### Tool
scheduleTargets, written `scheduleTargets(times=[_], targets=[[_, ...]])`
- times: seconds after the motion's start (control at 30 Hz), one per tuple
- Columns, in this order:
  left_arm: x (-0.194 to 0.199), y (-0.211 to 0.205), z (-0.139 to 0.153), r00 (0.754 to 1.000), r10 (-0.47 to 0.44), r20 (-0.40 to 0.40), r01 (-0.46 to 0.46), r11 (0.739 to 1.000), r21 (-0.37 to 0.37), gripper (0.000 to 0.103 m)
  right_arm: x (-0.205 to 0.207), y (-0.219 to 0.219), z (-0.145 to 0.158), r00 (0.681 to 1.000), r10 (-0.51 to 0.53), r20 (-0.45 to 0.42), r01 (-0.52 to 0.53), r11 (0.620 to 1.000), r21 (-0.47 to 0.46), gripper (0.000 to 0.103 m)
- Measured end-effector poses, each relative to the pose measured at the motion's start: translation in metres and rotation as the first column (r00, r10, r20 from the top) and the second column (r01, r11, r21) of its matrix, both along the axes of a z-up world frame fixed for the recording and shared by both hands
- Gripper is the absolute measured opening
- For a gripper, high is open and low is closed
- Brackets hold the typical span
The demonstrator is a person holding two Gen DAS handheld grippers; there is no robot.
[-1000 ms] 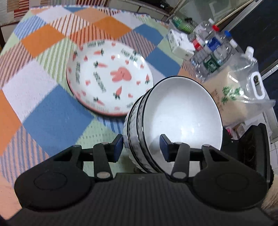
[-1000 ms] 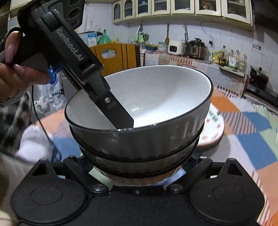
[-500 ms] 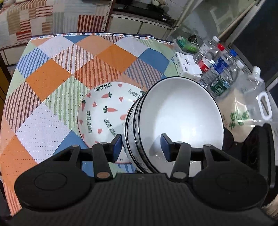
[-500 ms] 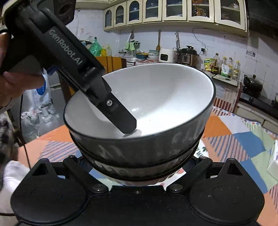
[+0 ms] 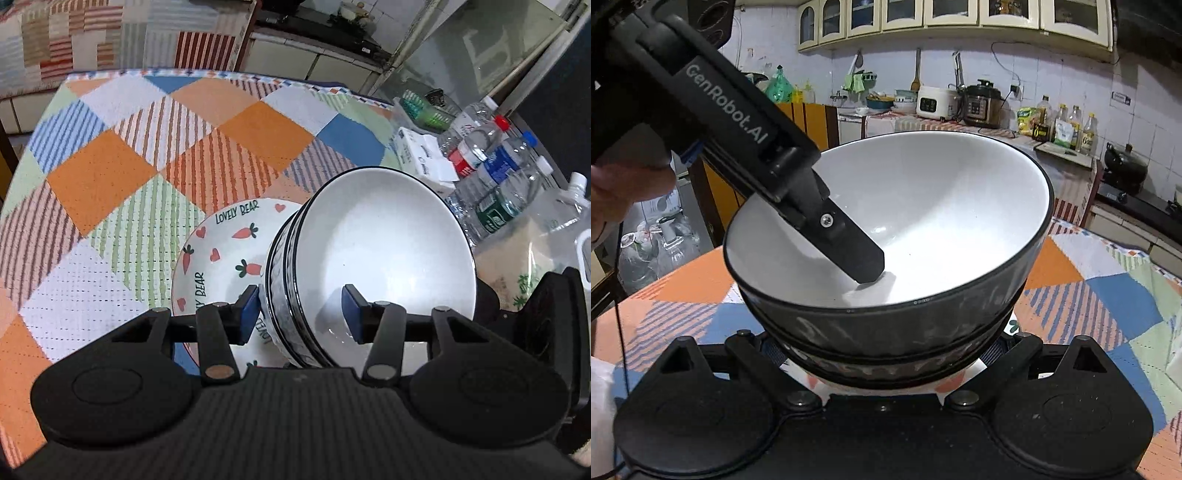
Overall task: Organize plates and bowls
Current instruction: 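Carry the bowl stack and lower it onto the bunny plate stack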
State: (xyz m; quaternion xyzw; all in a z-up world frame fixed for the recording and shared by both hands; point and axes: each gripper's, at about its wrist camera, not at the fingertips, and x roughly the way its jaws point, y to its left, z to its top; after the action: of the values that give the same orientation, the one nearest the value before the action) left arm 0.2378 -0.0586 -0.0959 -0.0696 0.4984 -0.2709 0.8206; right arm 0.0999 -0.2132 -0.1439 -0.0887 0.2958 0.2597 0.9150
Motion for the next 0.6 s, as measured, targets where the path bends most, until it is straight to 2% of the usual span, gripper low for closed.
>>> scheduleTargets(times=[0.37,0.5,0.6], targets=[[0.029,-0.003,-0.04,0.999,0.036,-0.03,-0.036,0.999,0.005,0.046,0.027,0.003,-0.03,0.996,-0.059,-0.069,0.059,0.998,0.002,0.099],[0.029,-0.003,-0.048,0.999,0.038,-0.018,-0.038,0.999,0.009,0.046,0.028,0.01,-0.037,0.995,-0.071,-0.065,0.068,0.996,-0.049,0.098],[0.028,-0.001,-0.049,0.999,0.047,-0.01,-0.047,0.999,-0.004,0.046,0.031,0.007,-0.036,0.994,-0.086,-0.073,0.085,0.996,-0.023,0.098]])
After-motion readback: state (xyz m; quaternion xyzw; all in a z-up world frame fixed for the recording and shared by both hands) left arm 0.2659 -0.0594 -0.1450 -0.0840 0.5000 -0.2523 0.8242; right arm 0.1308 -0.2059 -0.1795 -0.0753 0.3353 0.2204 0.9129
